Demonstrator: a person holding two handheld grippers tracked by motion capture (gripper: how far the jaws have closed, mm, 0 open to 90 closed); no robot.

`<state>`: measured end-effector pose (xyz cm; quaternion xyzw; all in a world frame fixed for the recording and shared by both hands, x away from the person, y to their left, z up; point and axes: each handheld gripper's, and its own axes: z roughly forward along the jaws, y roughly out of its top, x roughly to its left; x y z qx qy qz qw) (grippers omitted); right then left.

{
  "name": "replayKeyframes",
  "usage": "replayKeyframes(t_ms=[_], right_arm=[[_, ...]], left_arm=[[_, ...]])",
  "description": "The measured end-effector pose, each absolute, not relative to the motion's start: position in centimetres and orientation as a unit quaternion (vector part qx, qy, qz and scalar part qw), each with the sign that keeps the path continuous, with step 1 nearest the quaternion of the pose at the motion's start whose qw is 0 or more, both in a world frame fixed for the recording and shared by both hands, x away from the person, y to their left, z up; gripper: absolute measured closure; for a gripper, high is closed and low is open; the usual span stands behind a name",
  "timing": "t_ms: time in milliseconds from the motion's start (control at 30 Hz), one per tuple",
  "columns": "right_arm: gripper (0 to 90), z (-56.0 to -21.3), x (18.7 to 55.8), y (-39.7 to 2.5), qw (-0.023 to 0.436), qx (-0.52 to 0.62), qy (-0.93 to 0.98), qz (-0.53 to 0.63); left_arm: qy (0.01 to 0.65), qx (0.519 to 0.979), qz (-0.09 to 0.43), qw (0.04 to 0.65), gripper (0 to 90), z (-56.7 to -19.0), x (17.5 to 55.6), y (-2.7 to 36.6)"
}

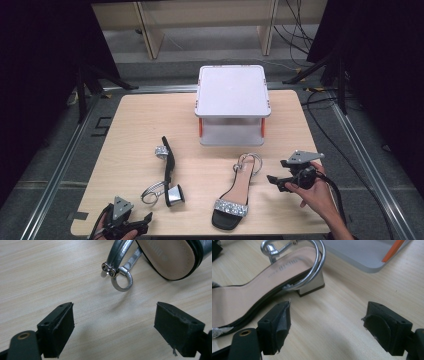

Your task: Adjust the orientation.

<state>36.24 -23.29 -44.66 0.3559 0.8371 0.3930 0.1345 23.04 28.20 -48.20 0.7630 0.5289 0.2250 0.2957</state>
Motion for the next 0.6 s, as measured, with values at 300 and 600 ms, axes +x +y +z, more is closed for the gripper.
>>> replayKeyframes(t_ms=[300,600], right_arm=[[23.5,-44.0,36.5,-22.5,0.108,0.336,0.828,0.437],[24.1,-41.7,37.4,-20.8,0.117,0.298,0.831,0.455]], left_arm=[[0.54,0.75,0.203,0.325,15.8,-48.3,22.8,28.2],[0.543,0.758,0.214,0.292,15.7,-48.6,22.2,28.8]])
